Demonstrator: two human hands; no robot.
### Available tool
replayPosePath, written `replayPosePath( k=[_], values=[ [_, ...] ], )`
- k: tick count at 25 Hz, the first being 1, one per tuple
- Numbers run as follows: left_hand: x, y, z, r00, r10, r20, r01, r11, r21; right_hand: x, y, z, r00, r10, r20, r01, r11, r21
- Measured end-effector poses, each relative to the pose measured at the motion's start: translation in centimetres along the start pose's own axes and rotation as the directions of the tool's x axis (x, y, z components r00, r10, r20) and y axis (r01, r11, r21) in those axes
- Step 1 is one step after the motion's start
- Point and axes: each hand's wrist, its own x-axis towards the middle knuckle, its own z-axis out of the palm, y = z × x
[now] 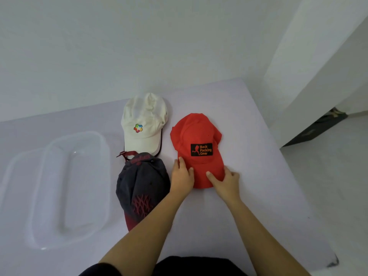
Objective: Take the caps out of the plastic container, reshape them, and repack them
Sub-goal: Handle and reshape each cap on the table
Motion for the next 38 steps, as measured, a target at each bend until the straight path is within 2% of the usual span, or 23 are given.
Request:
replayPosePath(
  k=[2,4,5,6,7,9,10,12,15,17,19,22,24,26,28,30,32,34,36,38],
  values=[
    [-1.5,0.1,-1.0,0.994,0.106,-0.018,-0.106,0.994,-0.018,-1.0,-0.3,-0.2,0.986,-0.088,-0.145,0.071,0.990,-0.120],
    [-3.9,-0.4,-2.3,0.976,0.201,-0.087,-0.207,0.976,-0.062,-2.9,-0.2,0.3,0.928,-0.273,-0.252,0.248,0.960,-0.127],
    [-5.3,-1.1,-2.9,0.961,0.248,-0.122,-0.257,0.964,-0.065,-4.0,0.0,0.7,0.898,-0.368,-0.241,0.346,0.929,-0.130],
    [-6.8,-2.4,-3.6,0.941,0.295,-0.166,-0.306,0.951,-0.043,-5.1,0.4,1.3,0.874,-0.458,-0.162,0.441,0.888,-0.131],
    [-8.1,-4.1,-4.1,0.910,0.349,-0.225,-0.353,0.935,0.021,-6.5,0.6,1.9,0.852,-0.523,-0.014,0.516,0.845,-0.138],
    [-9.9,-8.7,-4.3,0.837,0.454,-0.307,-0.396,0.888,0.234,-9.0,1.1,3.4,0.760,-0.546,0.353,0.631,0.750,-0.198],
    [-10.7,-10.9,-4.1,0.828,0.460,-0.321,-0.376,0.880,0.292,-9.7,1.5,4.3,0.705,-0.531,0.471,0.682,0.689,-0.243],
    [-12.2,-14.5,-3.6,0.873,0.401,-0.277,-0.325,0.903,0.282,-10.7,2.0,6.3,0.664,-0.503,0.553,0.728,0.603,-0.326],
    [-13.2,-17.1,-2.7,0.890,0.429,-0.155,-0.360,0.869,0.338,-11.4,2.1,8.1,0.682,-0.474,0.557,0.721,0.566,-0.400],
    [-12.9,-16.9,-2.9,0.899,0.432,-0.071,-0.375,0.843,0.386,-11.7,2.4,8.6,0.692,-0.470,0.548,0.715,0.549,-0.433],
    [-12.9,-16.2,-3.3,0.933,0.361,-0.005,-0.325,0.847,0.421,-12.3,2.6,8.9,0.710,-0.468,0.526,0.701,0.546,-0.459],
    [-12.6,-15.3,-3.2,0.948,0.317,-0.015,-0.271,0.833,0.482,-12.9,2.8,9.2,0.731,-0.457,0.507,0.680,0.555,-0.479],
    [-12.8,-15.2,-3.4,0.919,0.392,-0.038,-0.315,0.791,0.524,-13.5,2.4,9.6,0.747,-0.465,0.476,0.663,0.583,-0.470],
    [-13.4,-15.2,-3.8,0.877,0.469,-0.102,-0.342,0.760,0.552,-13.4,1.3,10.0,0.791,-0.475,0.385,0.611,0.625,-0.486],
    [-14.0,-15.0,-5.0,0.853,0.506,-0.130,-0.365,0.754,0.546,-13.4,-0.7,9.8,0.799,-0.547,0.249,0.573,0.568,-0.591],
    [-14.2,-14.5,-6.3,0.844,0.511,-0.163,-0.359,0.764,0.535,-13.9,-2.9,9.3,0.735,-0.648,0.200,0.575,0.439,-0.690],
    [-14.3,-13.5,-8.0,0.815,0.537,-0.220,-0.368,0.771,0.520,-14.9,-5.1,8.6,0.635,-0.757,0.154,0.583,0.339,-0.739],
    [-14.4,-12.4,-10.0,0.780,0.557,-0.285,-0.381,0.784,0.491,-15.7,-7.2,7.9,0.586,-0.805,0.089,0.587,0.347,-0.731],
    [-14.6,-11.4,-11.9,0.753,0.577,-0.317,-0.395,0.781,0.484,-16.5,-9.1,7.2,0.581,-0.813,0.017,0.590,0.407,-0.697],
    [-14.8,-10.6,-13.4,0.696,0.630,-0.344,-0.435,0.752,0.496,-16.7,-10.6,6.4,0.528,-0.849,-0.003,0.593,0.371,-0.715]
  ],
)
